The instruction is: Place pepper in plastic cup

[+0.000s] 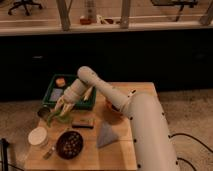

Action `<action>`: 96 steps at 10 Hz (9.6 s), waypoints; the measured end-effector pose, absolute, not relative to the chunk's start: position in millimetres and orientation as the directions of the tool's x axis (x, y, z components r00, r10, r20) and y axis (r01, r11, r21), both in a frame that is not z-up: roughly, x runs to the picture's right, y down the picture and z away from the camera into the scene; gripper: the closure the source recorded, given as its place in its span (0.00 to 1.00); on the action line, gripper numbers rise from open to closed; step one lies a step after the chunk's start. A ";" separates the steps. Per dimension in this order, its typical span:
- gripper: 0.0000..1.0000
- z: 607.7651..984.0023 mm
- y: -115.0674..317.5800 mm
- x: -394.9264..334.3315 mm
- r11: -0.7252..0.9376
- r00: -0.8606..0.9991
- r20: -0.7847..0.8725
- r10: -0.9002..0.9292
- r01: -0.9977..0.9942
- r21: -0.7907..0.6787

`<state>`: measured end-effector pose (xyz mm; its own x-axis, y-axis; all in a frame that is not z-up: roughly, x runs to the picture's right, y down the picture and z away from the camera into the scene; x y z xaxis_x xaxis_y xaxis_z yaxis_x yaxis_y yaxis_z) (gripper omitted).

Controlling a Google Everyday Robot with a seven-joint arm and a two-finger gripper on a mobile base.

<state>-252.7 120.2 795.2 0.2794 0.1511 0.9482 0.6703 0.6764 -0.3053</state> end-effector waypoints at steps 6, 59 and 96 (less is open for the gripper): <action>0.24 794.8 112.7 -246.4 0.698 0.276 0.946 0.170 0.644 -0.313; 0.20 798.2 97.5 -241.1 0.700 0.277 0.947 0.160 0.645 -0.307; 0.20 798.3 97.5 -241.2 0.700 0.277 0.947 0.160 0.645 -0.307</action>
